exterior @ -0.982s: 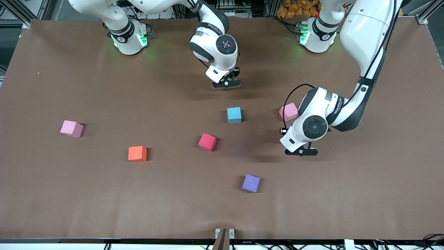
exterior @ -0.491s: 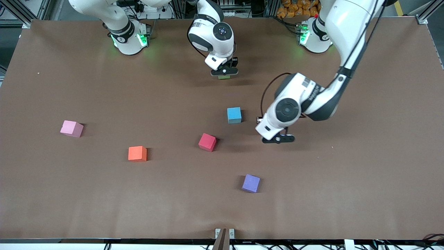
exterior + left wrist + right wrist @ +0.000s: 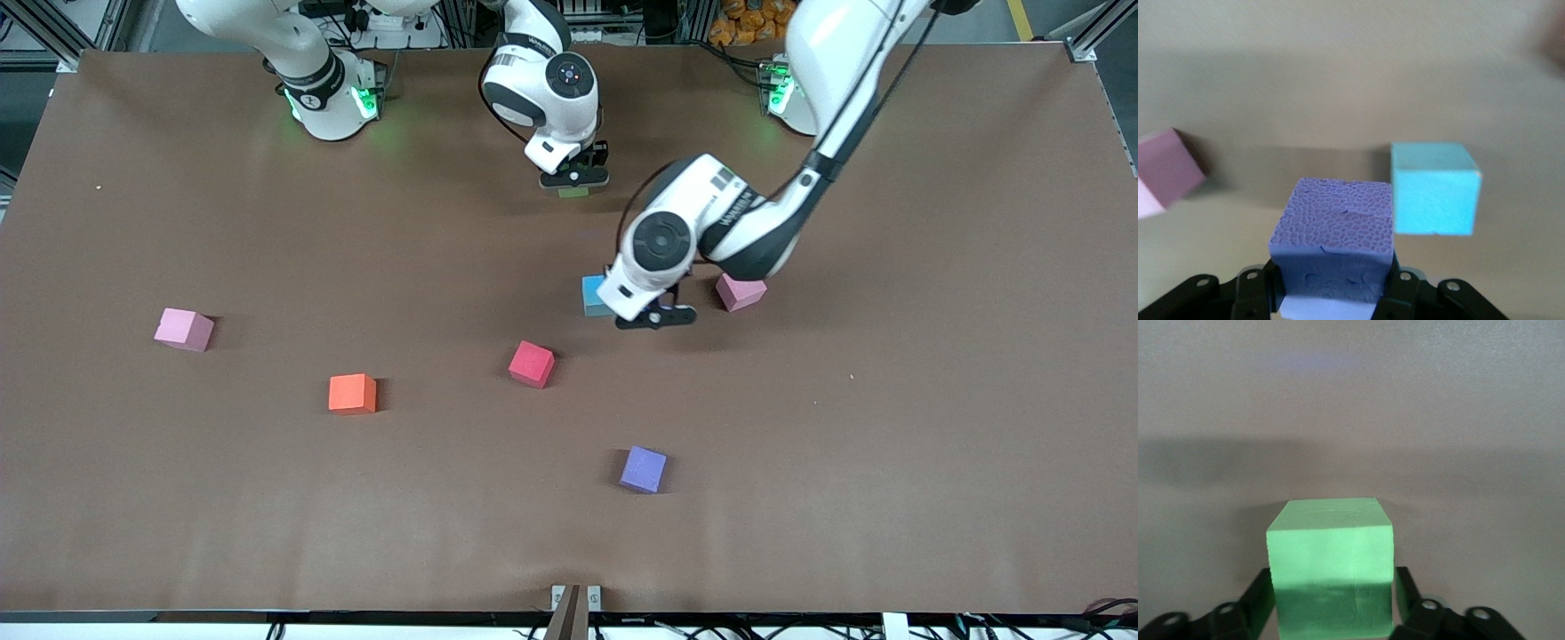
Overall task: Arrange blocks into number 1
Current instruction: 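Place the green block with the right gripper while the left gripper carries purple, then place purple by green with the left gripper while the right gripper withdraws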
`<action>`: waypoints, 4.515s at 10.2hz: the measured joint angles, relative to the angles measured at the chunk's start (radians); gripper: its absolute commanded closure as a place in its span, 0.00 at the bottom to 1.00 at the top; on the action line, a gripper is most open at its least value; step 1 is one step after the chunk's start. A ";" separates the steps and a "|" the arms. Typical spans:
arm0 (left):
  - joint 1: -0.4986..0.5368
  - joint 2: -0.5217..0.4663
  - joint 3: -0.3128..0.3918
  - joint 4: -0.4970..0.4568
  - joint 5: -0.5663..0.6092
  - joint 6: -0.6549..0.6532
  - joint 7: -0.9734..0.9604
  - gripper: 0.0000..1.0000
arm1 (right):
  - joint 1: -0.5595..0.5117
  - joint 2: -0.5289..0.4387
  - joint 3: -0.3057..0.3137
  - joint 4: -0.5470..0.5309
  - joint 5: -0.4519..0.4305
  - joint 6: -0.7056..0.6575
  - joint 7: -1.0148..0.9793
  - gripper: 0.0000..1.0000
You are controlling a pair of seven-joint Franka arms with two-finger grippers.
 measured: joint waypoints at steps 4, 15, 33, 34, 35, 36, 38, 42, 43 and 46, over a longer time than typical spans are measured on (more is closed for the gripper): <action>-0.055 0.027 0.001 0.010 -0.016 -0.010 -0.036 1.00 | -0.047 -0.114 -0.005 0.007 -0.008 -0.092 -0.031 0.00; -0.192 0.100 0.001 0.016 -0.129 0.070 -0.085 1.00 | -0.310 -0.574 -0.291 0.154 0.096 -0.610 -0.559 0.00; -0.279 0.141 0.010 -0.031 -0.129 0.072 -0.138 1.00 | -0.516 -0.487 -0.342 0.253 0.043 -0.525 -0.688 0.00; -0.280 0.141 0.010 -0.031 -0.129 0.072 -0.138 1.00 | -0.516 -0.486 -0.342 0.254 0.043 -0.526 -0.688 0.00; -0.281 0.141 0.009 -0.031 -0.129 0.072 -0.138 1.00 | -0.516 -0.486 -0.342 0.254 0.043 -0.527 -0.688 0.00; -0.283 0.141 0.009 -0.031 -0.129 0.072 -0.138 1.00 | -0.516 -0.487 -0.342 0.254 0.043 -0.530 -0.688 0.00; -0.294 0.141 0.008 -0.032 -0.129 0.071 -0.138 1.00 | -0.516 -0.487 -0.342 0.256 0.043 -0.537 -0.688 0.00; -0.300 0.141 0.007 -0.033 -0.129 0.059 -0.138 0.00 | -0.516 -0.487 -0.342 0.256 0.043 -0.541 -0.688 0.00; -0.300 0.141 0.007 -0.033 -0.129 0.056 -0.138 0.00 | -0.516 -0.487 -0.342 0.256 0.043 -0.541 -0.688 0.00; -0.291 0.123 0.020 -0.017 -0.127 0.047 -0.138 0.00 | -0.516 -0.485 -0.342 0.256 0.043 -0.542 -0.688 0.00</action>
